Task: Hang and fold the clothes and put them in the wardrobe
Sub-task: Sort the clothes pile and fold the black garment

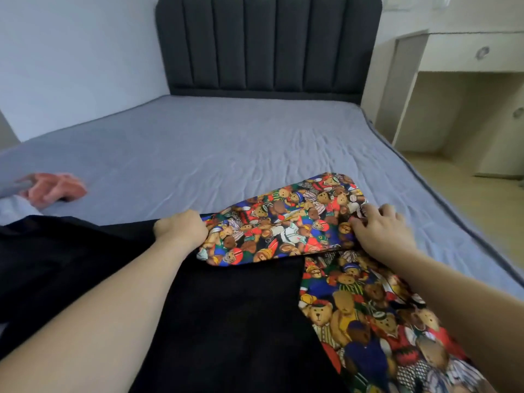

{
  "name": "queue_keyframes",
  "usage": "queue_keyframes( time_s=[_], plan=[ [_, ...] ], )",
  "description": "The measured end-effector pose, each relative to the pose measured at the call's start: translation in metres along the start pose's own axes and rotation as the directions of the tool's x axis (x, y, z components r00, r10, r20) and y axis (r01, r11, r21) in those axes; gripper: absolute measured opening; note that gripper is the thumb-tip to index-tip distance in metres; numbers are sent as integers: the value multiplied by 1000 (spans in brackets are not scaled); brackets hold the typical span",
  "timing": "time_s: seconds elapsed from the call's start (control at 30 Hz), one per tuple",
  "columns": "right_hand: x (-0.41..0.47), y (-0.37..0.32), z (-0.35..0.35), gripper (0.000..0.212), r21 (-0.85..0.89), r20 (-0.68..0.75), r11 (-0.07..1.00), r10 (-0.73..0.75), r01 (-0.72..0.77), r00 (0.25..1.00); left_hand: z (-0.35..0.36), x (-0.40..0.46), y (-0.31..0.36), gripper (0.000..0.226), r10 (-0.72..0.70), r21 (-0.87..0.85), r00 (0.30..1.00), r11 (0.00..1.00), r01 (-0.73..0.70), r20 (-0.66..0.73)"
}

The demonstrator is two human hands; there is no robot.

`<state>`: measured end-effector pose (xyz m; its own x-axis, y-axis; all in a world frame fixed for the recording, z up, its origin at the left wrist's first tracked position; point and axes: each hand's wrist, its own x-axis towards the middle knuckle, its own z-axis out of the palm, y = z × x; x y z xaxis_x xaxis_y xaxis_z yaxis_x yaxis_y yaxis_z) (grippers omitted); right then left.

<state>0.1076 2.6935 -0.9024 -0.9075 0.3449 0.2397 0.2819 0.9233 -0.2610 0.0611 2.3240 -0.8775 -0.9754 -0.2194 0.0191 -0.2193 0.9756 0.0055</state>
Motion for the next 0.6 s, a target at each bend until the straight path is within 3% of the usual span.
queue_keyframes(
  time_s=[0.13,0.23,0.33,0.4,0.43,0.5,0.57,0.6],
  plan=[
    [-32,29,9,52,450,-36,888,124,-95,992,-5,19,14,30,14,159,996,987,-27,86],
    [-46,37,6,49,699,106,705,62,-119,992,-15,24,22,26,-13,422,996,906,-27,93],
    [-45,40,-2,55,683,180,730,-117,-38,977,-16,13,20,31,-73,577,996,816,28,56],
    [-45,43,0,52,561,48,827,-73,34,996,-22,6,29,39,-53,587,998,808,59,-28],
    [-46,42,3,51,460,-23,886,-55,60,998,-24,5,39,44,-1,510,997,859,39,-76],
    [-48,34,4,53,201,-86,975,-82,98,993,-26,4,72,51,178,138,973,978,-157,-149],
    [-44,37,2,59,84,-71,993,-73,78,995,-21,-5,105,55,342,-245,938,905,-347,-63],
    [-41,43,-2,60,96,-53,995,-24,29,998,-10,-11,113,56,406,-275,914,879,-390,2]
  ],
)
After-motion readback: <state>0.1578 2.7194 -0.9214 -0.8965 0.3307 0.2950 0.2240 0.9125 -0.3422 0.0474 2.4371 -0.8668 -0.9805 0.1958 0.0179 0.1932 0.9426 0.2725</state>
